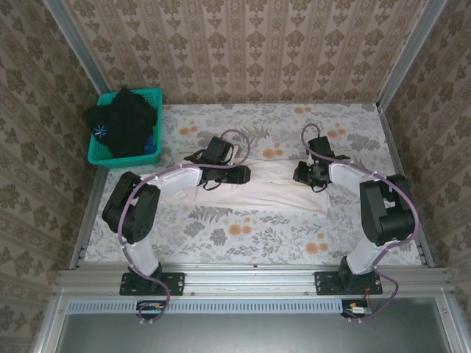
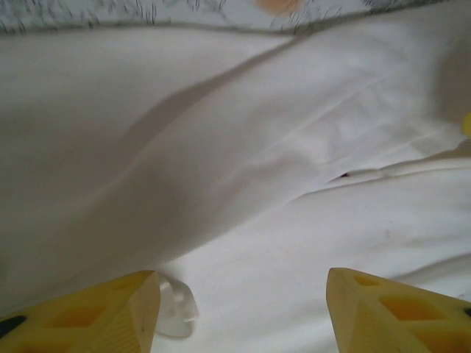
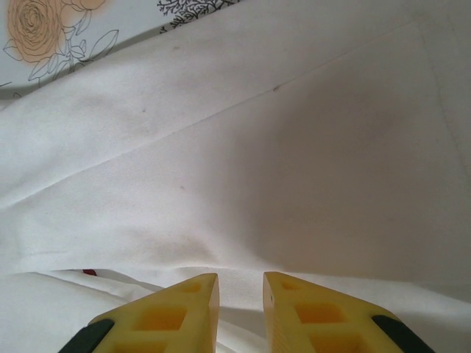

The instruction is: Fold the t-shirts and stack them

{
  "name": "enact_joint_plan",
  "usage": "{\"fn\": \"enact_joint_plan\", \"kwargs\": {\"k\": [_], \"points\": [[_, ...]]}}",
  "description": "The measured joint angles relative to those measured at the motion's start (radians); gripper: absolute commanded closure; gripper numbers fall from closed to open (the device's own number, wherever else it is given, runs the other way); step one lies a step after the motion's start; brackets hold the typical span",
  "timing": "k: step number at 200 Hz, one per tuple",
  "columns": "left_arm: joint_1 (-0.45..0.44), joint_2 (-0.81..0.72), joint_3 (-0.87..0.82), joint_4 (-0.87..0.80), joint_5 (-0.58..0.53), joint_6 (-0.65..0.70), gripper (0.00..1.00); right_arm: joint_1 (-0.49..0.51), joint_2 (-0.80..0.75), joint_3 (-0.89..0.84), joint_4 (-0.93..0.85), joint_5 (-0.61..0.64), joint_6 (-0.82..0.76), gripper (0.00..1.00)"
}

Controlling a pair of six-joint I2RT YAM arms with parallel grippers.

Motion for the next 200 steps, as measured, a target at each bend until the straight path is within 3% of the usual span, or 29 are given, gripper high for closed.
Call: {"fn": "enact_joint_plan", "kwargs": {"k": [25,52,105,148,179,200], "points": [[0.024,-0.101,-0.007,-0.02,-0.039,0.007,0.21,0.0,-0.027,0.0,0.0,0.0,0.0,0.73],[0.066,-0.205,-0.046,-0.017,-0.116,0.007,0.22,0.016,-0.038,0.001,0.003,0.0,0.0,0.73],[0.167,-0.104,-0.311,0.076,-0.166,-0.057,0.22,0.066,0.074,0.054,-0.007,0.024,0.005,0.74],[0.171,-0.116,-0.306,0.106,-0.167,-0.091,0.19,0.061,0.058,0.054,-0.06,0.057,0.006,0.69],[0.171,-0.116,-0.253,0.029,-0.206,-0.084,0.01,0.058,0.026,0.091,-0.102,0.08,-0.015,0.68],[0.175,-0.102,-0.185,-0.009,-0.241,-0.082,0.05,0.043,0.082,0.173,-0.103,0.096,-0.018,0.7]]}}
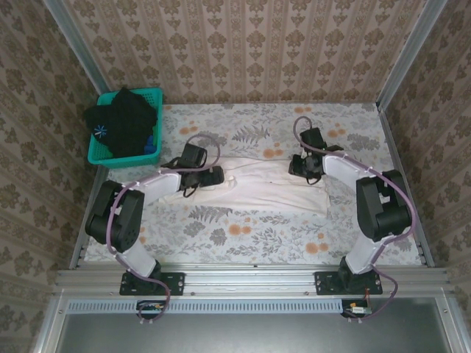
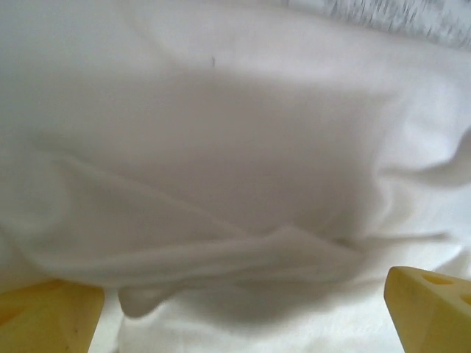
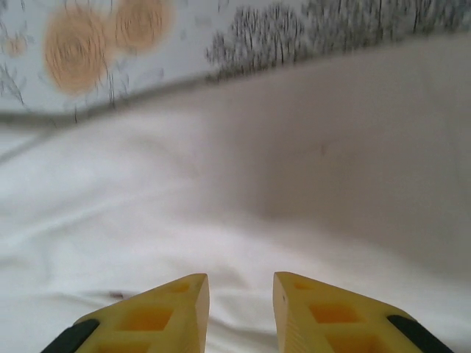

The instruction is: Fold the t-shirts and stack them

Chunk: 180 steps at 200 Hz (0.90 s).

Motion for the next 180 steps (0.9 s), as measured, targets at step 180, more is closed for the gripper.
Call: {"fn": "enact_joint_plan", "kwargs": {"k": [180], "points": [[0.087,0.645,0.884,-0.092,0.24,0.196,0.0,0.133,-0.318,-0.217,-0.134,0.028,0.204,0.37]]}}
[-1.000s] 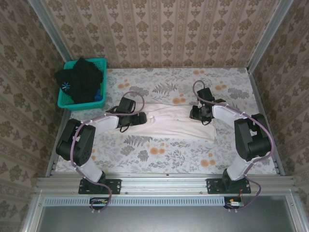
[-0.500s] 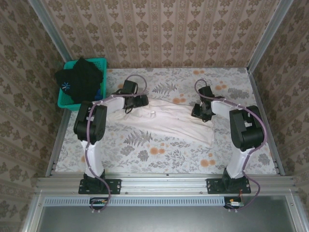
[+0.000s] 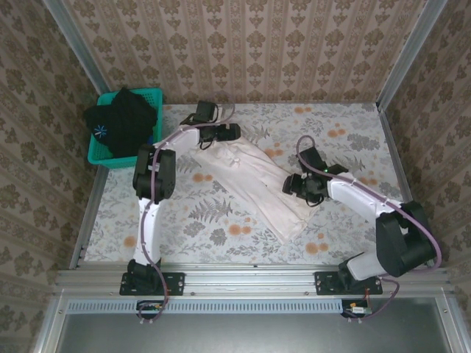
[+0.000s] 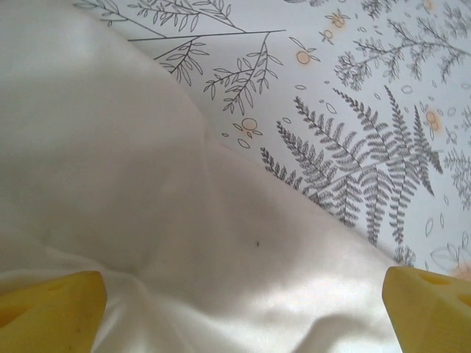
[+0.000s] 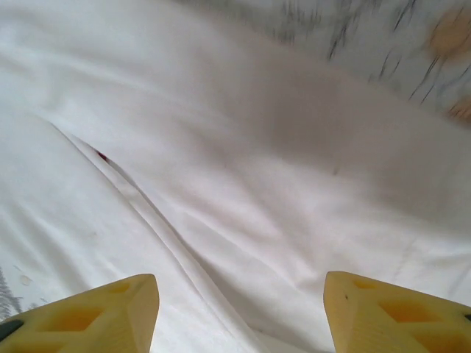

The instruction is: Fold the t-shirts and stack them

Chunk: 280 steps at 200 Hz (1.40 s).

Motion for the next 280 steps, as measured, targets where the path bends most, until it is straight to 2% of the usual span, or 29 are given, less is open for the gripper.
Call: {"fn": "enact_joint_plan", "kwargs": {"k": [17,37,50,62,79,115,153,188,210,233,261,280], "points": [[0.0,-0.082,-0.059,-0.029,-0.046,0.003,0.0,-0.024,0.062,0.087,-0.012,0.024,-0.048,0.38],[0.0,-0.233,-0.188,-0.021,-0.126,-0.032,0.0,-0.04,0.223,0.186,-0.001,0.047,-0.1,0.4],[-0.002,-0.314,-0.268,0.007,-0.159,-0.071,0.0,-0.043,0.315,0.209,0.008,0.054,-0.121,0.41],[-0.008,-0.328,-0.286,0.023,-0.178,-0.096,0.0,-0.043,0.371,0.208,0.007,0.056,-0.127,0.41],[-0.027,-0.273,-0.272,0.053,-0.184,-0.125,0.0,-0.04,0.375,0.193,0.013,0.059,-0.129,0.41],[-0.053,-0.048,-0.159,0.06,-0.198,-0.156,0.0,-0.006,0.289,0.079,0.043,0.056,-0.09,0.41],[-0.043,0.082,0.03,0.097,-0.124,-0.182,0.0,0.086,0.179,-0.044,0.066,0.039,-0.003,0.4],[-0.045,0.194,0.2,0.138,-0.013,-0.179,0.0,0.238,0.136,-0.084,0.086,0.024,0.101,0.4],[-0.057,0.275,0.335,0.121,0.061,-0.16,0.0,0.33,0.109,-0.085,0.08,0.007,0.152,0.39],[-0.067,0.371,0.521,0.041,0.143,-0.134,0.0,0.357,0.046,-0.085,0.058,0.005,0.166,0.37],[-0.075,0.368,0.551,-0.048,0.176,-0.093,0.0,0.337,0.007,-0.084,0.035,0.046,0.157,0.42],[-0.074,0.307,0.483,-0.093,0.175,-0.068,0.0,0.328,0.037,-0.085,0.031,0.06,0.144,0.47]]}}
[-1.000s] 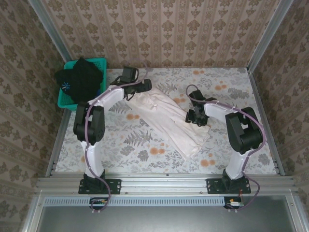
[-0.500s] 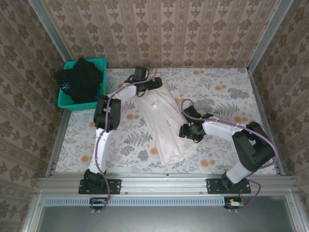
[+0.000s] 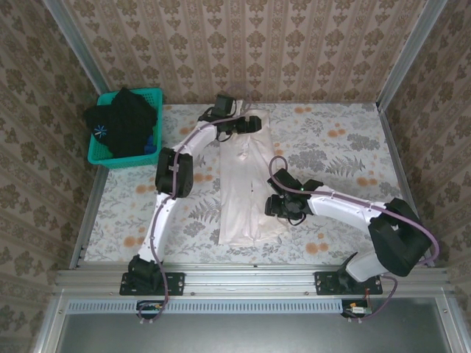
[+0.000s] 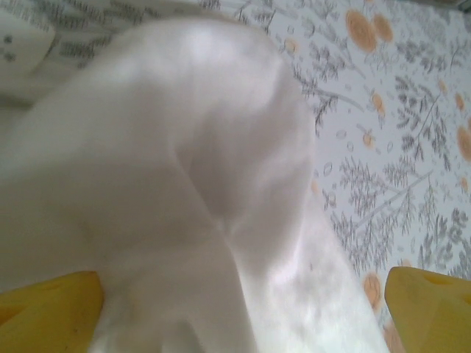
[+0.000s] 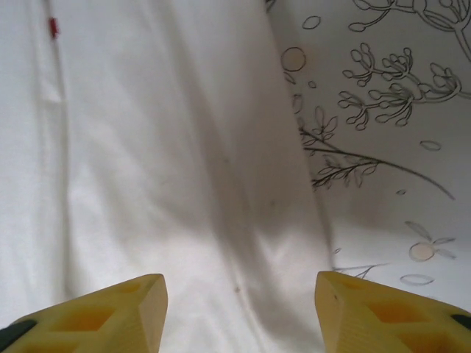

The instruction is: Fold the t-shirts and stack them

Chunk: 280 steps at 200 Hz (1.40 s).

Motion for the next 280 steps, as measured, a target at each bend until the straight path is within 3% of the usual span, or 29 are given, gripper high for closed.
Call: {"fn": "enact_joint_plan", "kwargs": {"k": [27,67,100,135,168,191,244,257,280], "points": [[0.002,-0.135,-0.097,-0.078,-0.027,0.042,0.0,0.03,0.054,-0.018,0.034,-0.004,0.001,0.48],[0.016,-0.458,-0.328,-0.09,-0.075,0.083,0.0,0.179,0.077,-0.026,0.073,-0.006,0.042,0.47],[0.045,-0.801,-0.728,-0.016,-0.125,0.09,0.0,0.23,0.074,-0.022,0.063,0.009,0.053,0.45],[0.048,-1.12,-1.221,0.04,-0.166,0.048,0.08,0.23,-0.03,-0.042,0.051,0.034,0.054,0.44],[-0.076,-1.357,-1.637,0.088,-0.198,-0.058,0.13,0.23,-0.146,-0.153,0.061,0.038,0.082,0.43],[-0.173,-1.478,-1.821,0.122,-0.197,-0.153,0.15,0.23,-0.156,-0.232,0.101,0.03,0.098,0.42],[-0.354,-1.694,-1.923,0.138,-0.252,-0.304,0.23,0.23,-0.179,-0.283,0.171,0.014,0.125,0.39],[-0.385,-1.716,-1.94,0.142,-0.267,-0.335,0.29,0.231,-0.18,-0.283,0.171,0.014,0.129,0.39],[-0.437,-1.714,-1.966,0.124,-0.289,-0.382,0.32,0.244,-0.179,-0.282,0.17,0.025,0.132,0.39]]}}
